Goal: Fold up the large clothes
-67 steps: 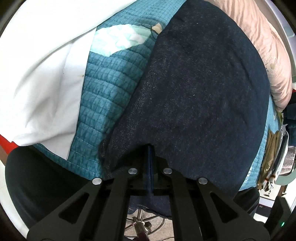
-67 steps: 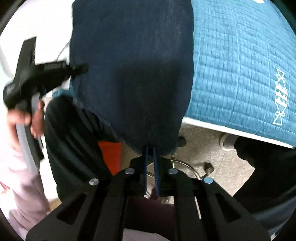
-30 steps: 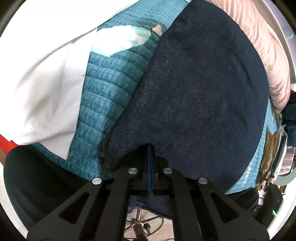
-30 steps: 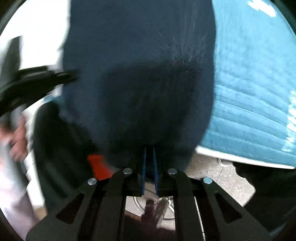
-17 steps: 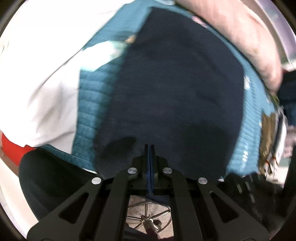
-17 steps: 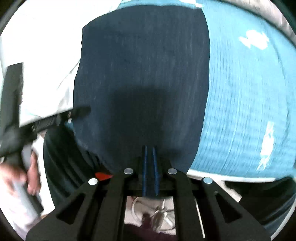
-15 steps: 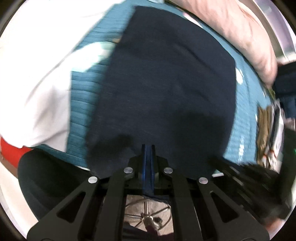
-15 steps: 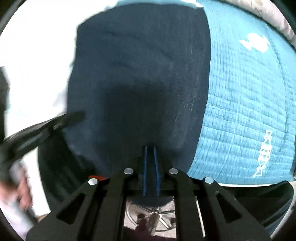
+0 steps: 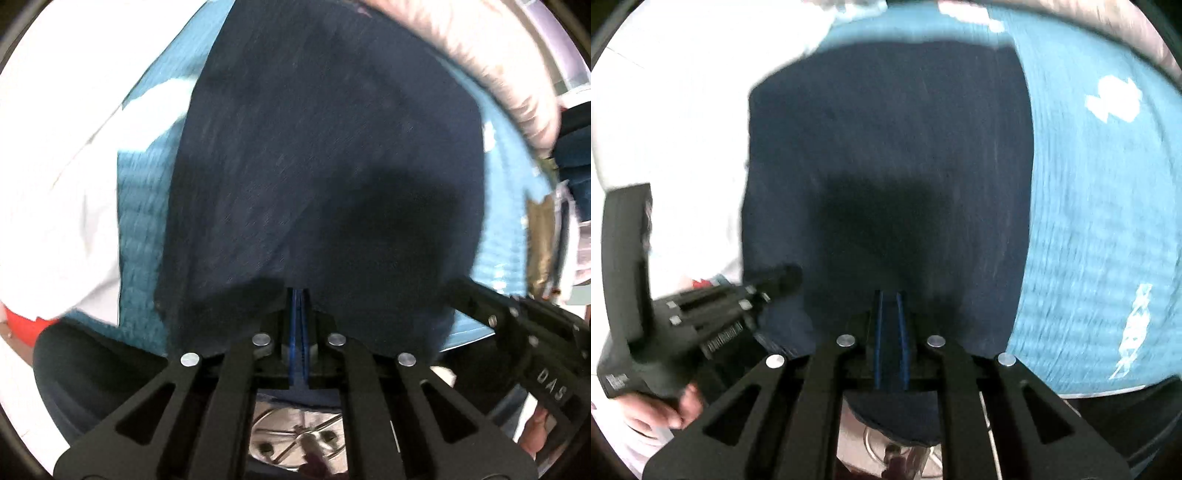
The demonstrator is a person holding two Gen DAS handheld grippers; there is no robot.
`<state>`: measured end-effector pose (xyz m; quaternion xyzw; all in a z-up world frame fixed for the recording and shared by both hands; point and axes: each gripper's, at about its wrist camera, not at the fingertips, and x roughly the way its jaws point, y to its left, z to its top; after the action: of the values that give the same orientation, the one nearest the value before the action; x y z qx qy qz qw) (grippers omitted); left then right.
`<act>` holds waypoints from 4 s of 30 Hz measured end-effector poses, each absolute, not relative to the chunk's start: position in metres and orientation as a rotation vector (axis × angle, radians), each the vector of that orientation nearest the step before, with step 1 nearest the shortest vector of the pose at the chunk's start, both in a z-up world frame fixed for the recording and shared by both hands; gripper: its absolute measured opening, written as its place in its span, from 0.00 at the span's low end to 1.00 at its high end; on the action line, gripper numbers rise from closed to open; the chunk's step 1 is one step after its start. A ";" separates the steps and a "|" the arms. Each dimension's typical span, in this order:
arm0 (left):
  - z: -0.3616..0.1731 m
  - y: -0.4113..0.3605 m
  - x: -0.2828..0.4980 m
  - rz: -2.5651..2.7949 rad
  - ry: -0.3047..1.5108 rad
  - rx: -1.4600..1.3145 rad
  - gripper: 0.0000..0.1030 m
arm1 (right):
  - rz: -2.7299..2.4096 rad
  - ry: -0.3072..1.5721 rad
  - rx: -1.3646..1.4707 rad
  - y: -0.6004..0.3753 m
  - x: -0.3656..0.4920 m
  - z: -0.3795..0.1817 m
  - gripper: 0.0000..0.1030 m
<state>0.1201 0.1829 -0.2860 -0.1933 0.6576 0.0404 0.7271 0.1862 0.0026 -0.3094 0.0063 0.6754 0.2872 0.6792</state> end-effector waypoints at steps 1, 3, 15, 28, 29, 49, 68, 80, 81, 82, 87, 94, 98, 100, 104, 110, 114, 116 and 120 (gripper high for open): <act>-0.280 0.182 0.126 0.078 1.434 -0.422 0.04 | 0.662 1.508 0.029 0.004 0.193 -0.303 0.07; -0.267 0.182 0.145 0.040 1.395 -0.429 0.04 | 0.688 1.502 0.070 0.012 0.208 -0.291 0.07; -0.257 0.234 0.264 -0.029 1.272 -0.657 0.04 | 0.637 1.562 0.278 0.071 0.314 -0.301 0.07; -0.356 0.249 0.305 0.046 1.368 -0.694 0.02 | 0.485 1.636 0.063 0.115 0.351 -0.379 0.00; -0.352 0.250 0.305 0.030 1.368 -0.698 0.02 | 0.493 1.661 0.106 0.110 0.354 -0.378 0.00; -0.315 0.260 0.274 0.032 1.367 -0.484 0.02 | 0.507 1.624 0.273 0.025 0.340 -0.338 0.00; -0.326 0.235 0.198 0.041 1.403 -0.351 0.04 | 0.537 1.633 0.136 0.003 0.234 -0.346 0.03; -0.298 0.245 0.155 0.024 1.376 -0.468 0.28 | 0.595 1.559 0.157 -0.022 0.218 -0.300 0.77; -0.297 0.248 0.153 0.013 1.369 -0.488 0.31 | 0.585 1.557 0.158 -0.025 0.220 -0.300 0.77; -0.296 0.252 0.150 0.001 1.359 -0.512 0.31 | 0.574 1.560 0.162 -0.030 0.222 -0.301 0.77; -0.299 0.276 0.141 -0.055 1.332 -0.651 0.31 | 0.498 1.592 0.198 -0.046 0.229 -0.317 0.77; -0.313 0.307 0.134 -0.110 1.289 -0.860 0.31 | 0.467 1.628 0.195 -0.051 0.232 -0.333 0.77; -0.311 0.316 0.128 -0.120 1.282 -0.878 0.31 | 0.470 1.636 0.180 -0.047 0.232 -0.336 0.77; -0.309 0.322 0.126 -0.090 1.277 -0.866 0.31 | 0.473 1.638 0.178 -0.044 0.233 -0.336 0.77; -0.315 0.327 0.128 -0.086 1.307 -0.845 0.31 | 0.483 1.637 0.173 -0.039 0.235 -0.338 0.77; -0.339 0.317 0.132 -0.164 1.359 -0.860 0.30 | 0.534 1.658 0.253 -0.030 0.236 -0.354 0.77; -0.363 0.310 0.135 -0.268 1.347 -0.975 0.31 | 0.541 1.629 0.240 -0.022 0.237 -0.359 0.84; -0.373 0.314 0.133 -0.312 1.311 -1.070 0.32 | 0.531 1.615 0.190 -0.015 0.237 -0.362 0.85; -0.377 0.316 0.131 -0.376 1.291 -1.103 0.31 | 0.528 1.572 0.131 -0.001 0.235 -0.369 0.93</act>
<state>0.1312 0.3159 -0.3772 -0.4845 0.5671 -0.1650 0.6453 0.2346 -0.0010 -0.3692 0.0581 0.6985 0.2345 0.6735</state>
